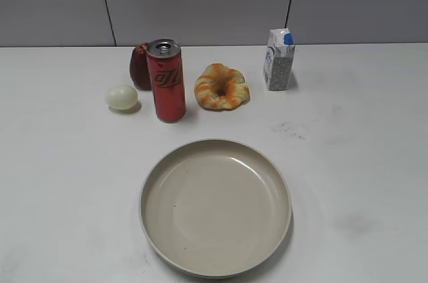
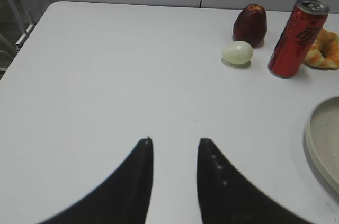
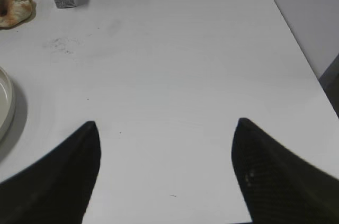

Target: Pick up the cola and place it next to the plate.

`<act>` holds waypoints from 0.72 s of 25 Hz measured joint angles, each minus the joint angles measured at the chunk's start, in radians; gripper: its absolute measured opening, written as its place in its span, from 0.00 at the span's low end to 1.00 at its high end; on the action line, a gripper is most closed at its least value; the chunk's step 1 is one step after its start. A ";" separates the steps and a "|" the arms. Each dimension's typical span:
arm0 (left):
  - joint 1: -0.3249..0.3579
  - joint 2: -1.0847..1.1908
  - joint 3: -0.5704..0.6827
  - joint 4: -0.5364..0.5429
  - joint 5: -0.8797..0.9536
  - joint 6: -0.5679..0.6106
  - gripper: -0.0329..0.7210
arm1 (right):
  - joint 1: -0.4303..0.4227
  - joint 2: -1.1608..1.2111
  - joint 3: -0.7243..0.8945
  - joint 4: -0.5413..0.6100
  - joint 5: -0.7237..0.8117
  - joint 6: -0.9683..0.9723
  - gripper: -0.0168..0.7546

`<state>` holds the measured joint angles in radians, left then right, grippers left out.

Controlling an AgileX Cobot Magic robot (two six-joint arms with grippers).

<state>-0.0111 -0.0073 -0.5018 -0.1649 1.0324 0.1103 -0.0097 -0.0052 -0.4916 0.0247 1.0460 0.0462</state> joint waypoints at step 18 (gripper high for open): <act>0.000 0.000 0.000 0.000 0.000 0.000 0.35 | 0.000 0.100 -0.031 0.008 -0.176 -0.001 0.78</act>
<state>-0.0111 -0.0073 -0.5018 -0.1649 1.0324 0.1103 -0.0097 0.0948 -0.5224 0.0324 0.8697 0.0453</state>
